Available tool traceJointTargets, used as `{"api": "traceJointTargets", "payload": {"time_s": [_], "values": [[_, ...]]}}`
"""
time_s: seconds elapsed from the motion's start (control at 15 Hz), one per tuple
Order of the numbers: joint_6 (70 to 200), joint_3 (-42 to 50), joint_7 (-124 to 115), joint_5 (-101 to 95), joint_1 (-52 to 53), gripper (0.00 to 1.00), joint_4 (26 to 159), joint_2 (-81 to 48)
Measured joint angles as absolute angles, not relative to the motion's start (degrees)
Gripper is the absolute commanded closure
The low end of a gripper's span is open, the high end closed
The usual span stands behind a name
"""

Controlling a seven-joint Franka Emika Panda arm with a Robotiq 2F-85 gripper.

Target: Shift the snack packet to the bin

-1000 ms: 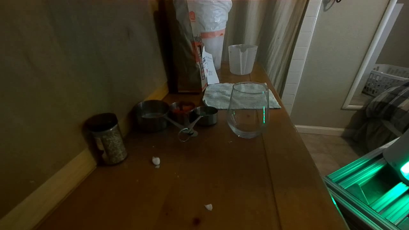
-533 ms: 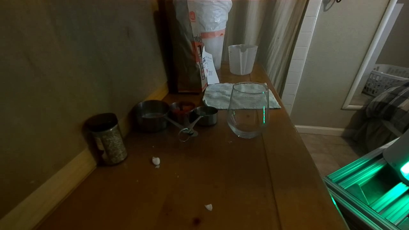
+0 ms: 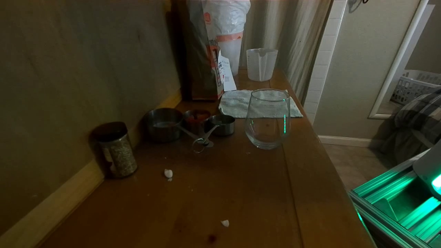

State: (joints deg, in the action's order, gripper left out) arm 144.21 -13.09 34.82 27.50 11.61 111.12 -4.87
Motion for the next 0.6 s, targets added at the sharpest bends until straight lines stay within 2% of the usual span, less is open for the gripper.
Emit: {"api": "traceJointTargets", "payload": {"time_s": [0.2, 0.6], "values": [[144.6, -13.1, 34.9, 27.5, 11.6, 0.98, 111.1, -4.9], [145.8, -13.1, 34.9, 27.5, 11.4, 1.00, 110.8, -4.5]]}}
